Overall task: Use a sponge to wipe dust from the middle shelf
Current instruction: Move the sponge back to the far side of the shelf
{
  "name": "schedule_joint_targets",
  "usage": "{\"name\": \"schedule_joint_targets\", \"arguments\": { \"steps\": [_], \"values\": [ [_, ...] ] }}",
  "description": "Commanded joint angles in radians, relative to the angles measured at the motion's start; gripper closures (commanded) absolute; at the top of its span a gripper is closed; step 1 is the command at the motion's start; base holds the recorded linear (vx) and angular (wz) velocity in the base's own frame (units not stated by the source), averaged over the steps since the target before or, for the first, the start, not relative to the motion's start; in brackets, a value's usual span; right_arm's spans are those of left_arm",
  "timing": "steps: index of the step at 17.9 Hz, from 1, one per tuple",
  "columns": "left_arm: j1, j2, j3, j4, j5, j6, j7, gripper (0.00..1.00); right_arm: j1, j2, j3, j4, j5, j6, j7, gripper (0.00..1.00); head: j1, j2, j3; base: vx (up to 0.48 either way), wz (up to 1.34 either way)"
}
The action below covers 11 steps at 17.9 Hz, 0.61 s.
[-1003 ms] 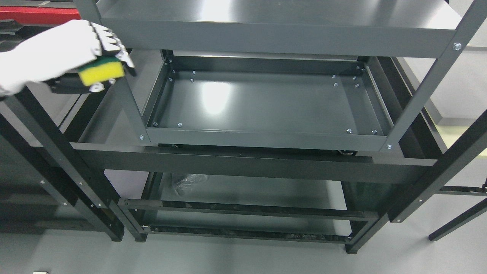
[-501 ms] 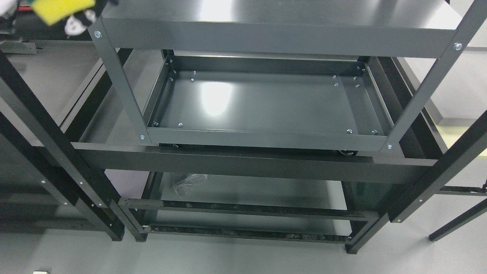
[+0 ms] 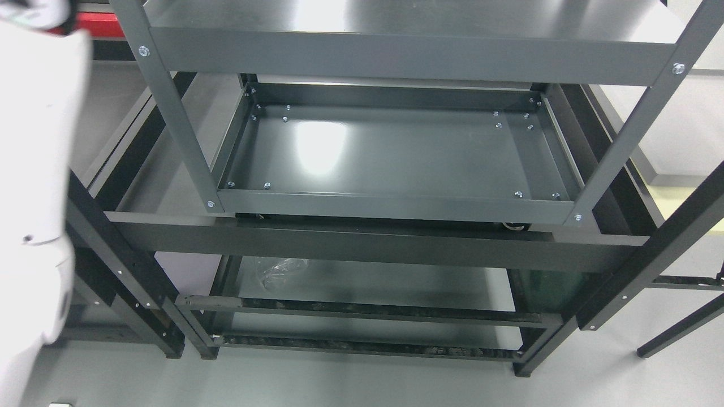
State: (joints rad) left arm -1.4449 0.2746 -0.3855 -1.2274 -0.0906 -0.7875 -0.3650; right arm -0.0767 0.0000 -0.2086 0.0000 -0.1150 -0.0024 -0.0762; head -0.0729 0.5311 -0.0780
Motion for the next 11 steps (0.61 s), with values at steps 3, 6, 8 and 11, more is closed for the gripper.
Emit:
{"name": "schedule_joint_targets", "arguments": {
  "steps": [3, 6, 8, 11],
  "values": [
    [-0.120, -0.257, -0.629, 0.247, 0.050, 0.074, 0.136, 0.95, 0.000, -0.017, 0.000, -0.017, 0.000, 0.073, 0.003, 0.00, 0.0000, 0.000, 0.000, 0.000, 0.00],
    [-0.114, -0.257, -0.789, 0.249, 0.149, 0.115, 0.147, 0.95, 0.000, -0.017, 0.000, -0.017, 0.000, 0.075, 0.004, 0.00, 0.0000, 0.000, 0.000, 0.000, 0.00],
    [-0.114, -0.257, -0.863, 0.247, 0.154, 0.128, 0.146, 0.95, 0.000, -0.017, 0.000, -0.017, 0.000, 0.073, 0.003, 0.00, 0.0000, 0.000, 0.000, 0.000, 0.00],
    [-0.103, -0.257, -0.934, 0.247, 0.154, 0.152, 0.146, 0.95, 0.000, -0.017, 0.000, -0.017, 0.000, 0.073, 0.004, 0.00, 0.0000, 0.000, 0.000, 0.000, 0.00]
  ]
}}
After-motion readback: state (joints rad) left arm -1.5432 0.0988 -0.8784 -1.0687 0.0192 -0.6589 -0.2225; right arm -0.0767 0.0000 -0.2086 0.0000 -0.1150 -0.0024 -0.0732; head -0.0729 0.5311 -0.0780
